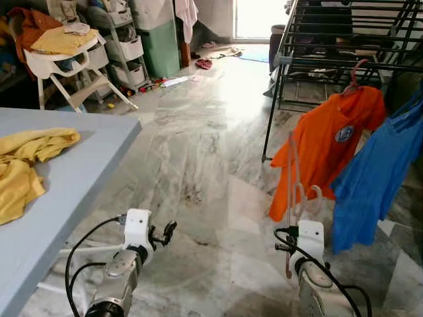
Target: Hang hanger
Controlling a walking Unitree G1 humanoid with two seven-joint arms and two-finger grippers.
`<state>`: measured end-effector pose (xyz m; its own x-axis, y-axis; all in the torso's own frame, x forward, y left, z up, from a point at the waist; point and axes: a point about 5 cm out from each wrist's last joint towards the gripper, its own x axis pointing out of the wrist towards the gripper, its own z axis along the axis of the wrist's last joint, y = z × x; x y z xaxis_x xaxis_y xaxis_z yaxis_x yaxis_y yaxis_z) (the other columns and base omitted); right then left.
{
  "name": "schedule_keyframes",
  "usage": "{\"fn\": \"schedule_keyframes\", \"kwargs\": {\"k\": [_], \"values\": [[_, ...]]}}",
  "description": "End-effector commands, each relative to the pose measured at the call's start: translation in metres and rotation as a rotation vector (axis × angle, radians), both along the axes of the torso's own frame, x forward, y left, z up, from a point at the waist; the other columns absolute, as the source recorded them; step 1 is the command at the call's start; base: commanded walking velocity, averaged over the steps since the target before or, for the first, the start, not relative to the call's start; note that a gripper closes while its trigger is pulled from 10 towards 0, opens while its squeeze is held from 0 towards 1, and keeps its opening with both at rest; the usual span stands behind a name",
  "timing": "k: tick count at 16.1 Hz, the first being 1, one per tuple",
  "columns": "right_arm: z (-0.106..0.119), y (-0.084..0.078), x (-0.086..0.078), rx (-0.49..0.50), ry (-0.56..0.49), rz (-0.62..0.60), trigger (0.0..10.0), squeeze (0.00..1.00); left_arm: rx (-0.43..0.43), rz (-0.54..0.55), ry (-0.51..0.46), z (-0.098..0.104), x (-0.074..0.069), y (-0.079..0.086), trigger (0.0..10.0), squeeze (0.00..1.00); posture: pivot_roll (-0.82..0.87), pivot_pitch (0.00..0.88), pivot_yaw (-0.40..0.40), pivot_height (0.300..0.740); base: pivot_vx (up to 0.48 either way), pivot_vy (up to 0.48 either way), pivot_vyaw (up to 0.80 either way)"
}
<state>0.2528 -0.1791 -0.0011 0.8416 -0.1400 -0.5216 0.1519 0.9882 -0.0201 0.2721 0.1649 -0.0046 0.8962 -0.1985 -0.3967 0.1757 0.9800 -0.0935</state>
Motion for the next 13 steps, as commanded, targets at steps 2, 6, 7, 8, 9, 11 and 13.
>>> {"fn": "schedule_keyframes", "kwargs": {"k": [2, 6, 7, 8, 9, 11, 13], "values": [[0.005, -0.004, 0.003, -0.011, -0.022, -0.005, 10.0, 0.0, -0.009, -0.002, 0.008, -0.001, -0.001, -0.003, 10.0, 0.0, -0.22, 0.0, 0.116, 0.74, 0.0, 0.0, 0.0], [0.003, 0.0, 0.003, -0.036, -0.001, 0.054, 10.0, 0.0, -0.033, 0.045, 0.033, -0.009, -0.01, -0.002, 10.0, 0.0, -0.2, 0.0, 0.073, 0.74, 0.0, 0.0, 0.0], [0.002, 0.001, 0.004, -0.038, 0.003, 0.077, 10.0, 0.0, -0.036, 0.063, 0.034, -0.01, -0.012, -0.002, 10.0, 0.0, -0.19, 0.0, 0.054, 0.74, 0.0, 0.0, 0.0], [0.002, 0.003, 0.004, -0.036, 0.01, 0.1, 10.0, 0.0, -0.039, 0.077, 0.037, -0.012, -0.015, -0.003, 10.0, 0.0, -0.18, 0.0, 0.029, 0.74, 0.0, 0.0, 0.0], [0.003, 0.004, 0.005, -0.04, 0.013, 0.117, 10.0, 0.0, -0.044, 0.091, 0.041, -0.013, -0.017, -0.003, 10.0, 0.0, -0.17, 0.0, 0.019, 0.74, 0.0, 0.0, 0.0], [0.004, 0.005, 0.009, -0.048, 0.019, 0.147, 10.0, 0.0, -0.049, 0.122, 0.042, -0.016, -0.022, -0.006, 10.0, 0.0, -0.16, 0.0, -0.014, 0.74, 0.0, 0.0, 0.0], [0.006, 0.009, 0.015, -0.051, 0.013, 0.167, 10.0, 0.0, -0.054, 0.132, 0.03, -0.017, -0.025, -0.005, 10.0, 0.0, -0.15, 0.0, -0.018, 0.74, 0.0, 0.0, 0.0]]}}
